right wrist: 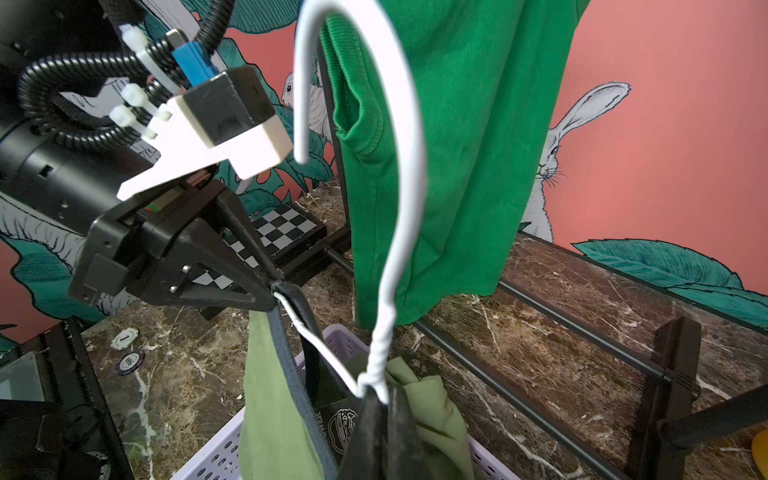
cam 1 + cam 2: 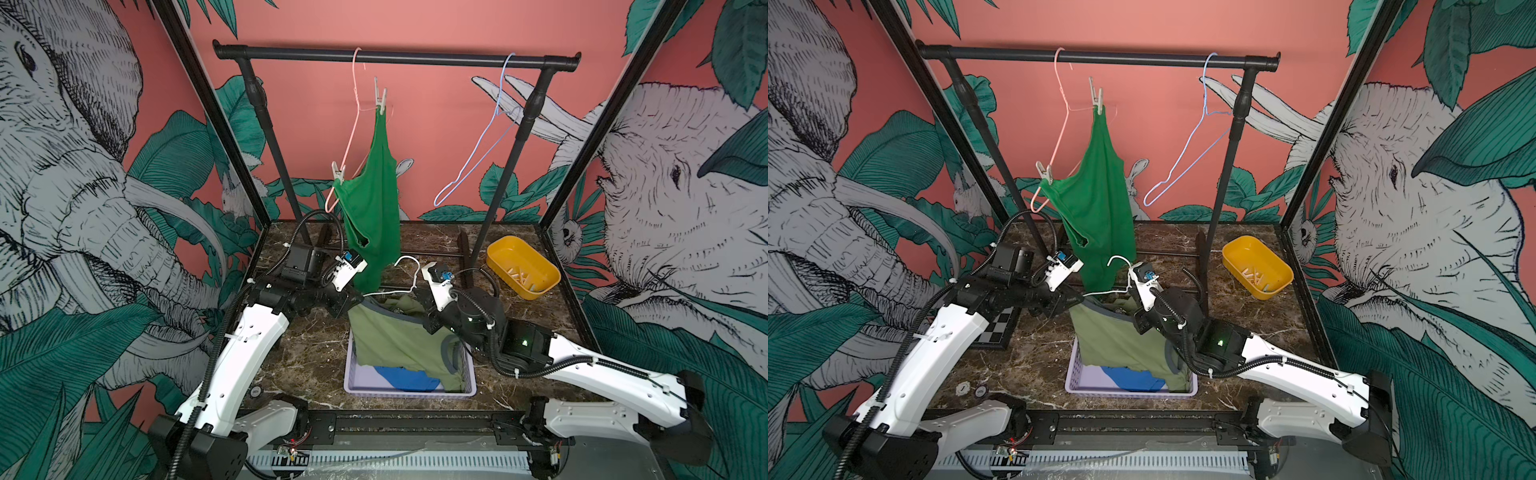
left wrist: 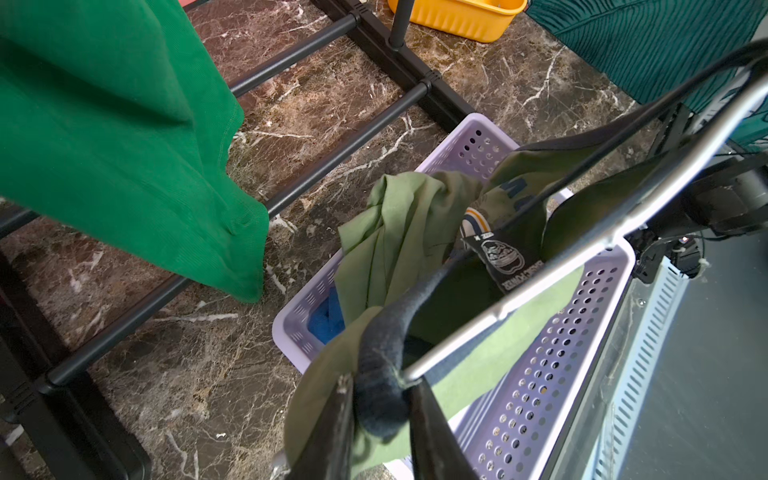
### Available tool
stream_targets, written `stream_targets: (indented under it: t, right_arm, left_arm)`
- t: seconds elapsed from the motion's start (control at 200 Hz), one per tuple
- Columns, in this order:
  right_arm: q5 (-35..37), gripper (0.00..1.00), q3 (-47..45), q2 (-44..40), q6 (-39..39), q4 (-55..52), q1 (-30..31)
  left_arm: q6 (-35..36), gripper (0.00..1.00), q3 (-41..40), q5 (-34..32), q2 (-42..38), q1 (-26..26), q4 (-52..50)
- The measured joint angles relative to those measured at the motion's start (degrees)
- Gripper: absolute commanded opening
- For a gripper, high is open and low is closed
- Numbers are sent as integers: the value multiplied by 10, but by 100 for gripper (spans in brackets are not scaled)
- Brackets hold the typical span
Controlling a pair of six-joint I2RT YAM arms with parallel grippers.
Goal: Remove the clothespins securing tank tops to the hanger
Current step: Remove the tank top from the hanger.
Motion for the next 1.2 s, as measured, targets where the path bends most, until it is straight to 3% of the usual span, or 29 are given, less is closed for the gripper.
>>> stream_targets:
  t: [0.27, 0.865, 1.195]
  right_arm:
    - [26, 0, -14, -21, 0, -19, 0]
    - [42, 0, -63, -123, 11, -44, 0]
    - [58, 0, -84, -151, 12, -7, 0]
  left_arm:
    - [-1, 0, 0, -14, 1, 2, -1]
    - [-1, 0, 0, -23, 1, 3, 0]
    - [10, 0, -12, -5, 1, 4, 1]
